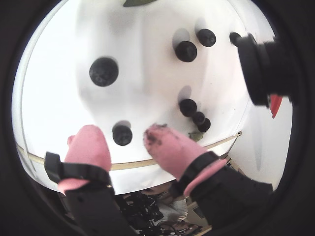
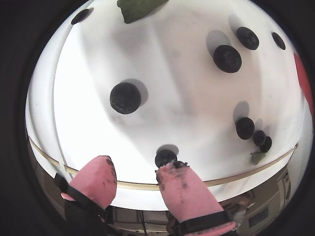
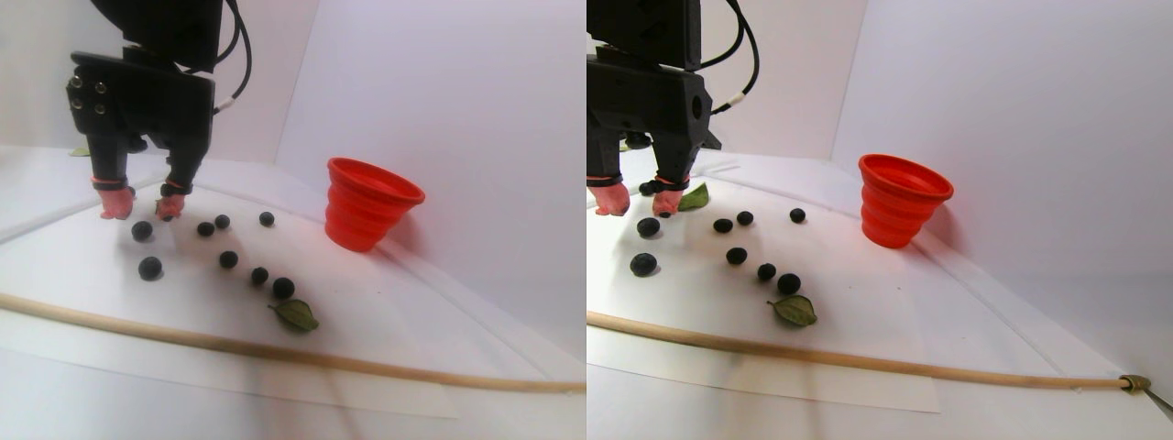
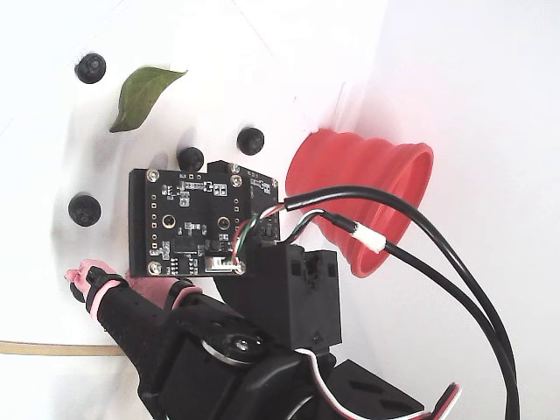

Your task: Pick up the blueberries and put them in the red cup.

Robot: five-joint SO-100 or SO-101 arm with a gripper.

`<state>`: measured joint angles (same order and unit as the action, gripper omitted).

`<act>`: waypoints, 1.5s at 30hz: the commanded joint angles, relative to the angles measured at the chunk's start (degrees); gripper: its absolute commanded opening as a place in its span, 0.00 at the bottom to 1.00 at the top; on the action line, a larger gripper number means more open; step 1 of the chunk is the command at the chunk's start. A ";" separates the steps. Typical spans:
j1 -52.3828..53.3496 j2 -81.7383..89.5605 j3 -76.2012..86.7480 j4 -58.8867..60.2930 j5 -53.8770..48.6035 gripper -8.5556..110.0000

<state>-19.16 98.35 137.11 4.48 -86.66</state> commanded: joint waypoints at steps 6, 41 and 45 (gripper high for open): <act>0.00 -3.60 -3.08 -4.92 -0.53 0.21; -0.97 -12.22 -8.09 -13.45 1.32 0.20; -0.97 -12.66 -8.35 -14.06 1.67 0.19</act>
<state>-20.57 85.08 130.43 -8.26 -85.87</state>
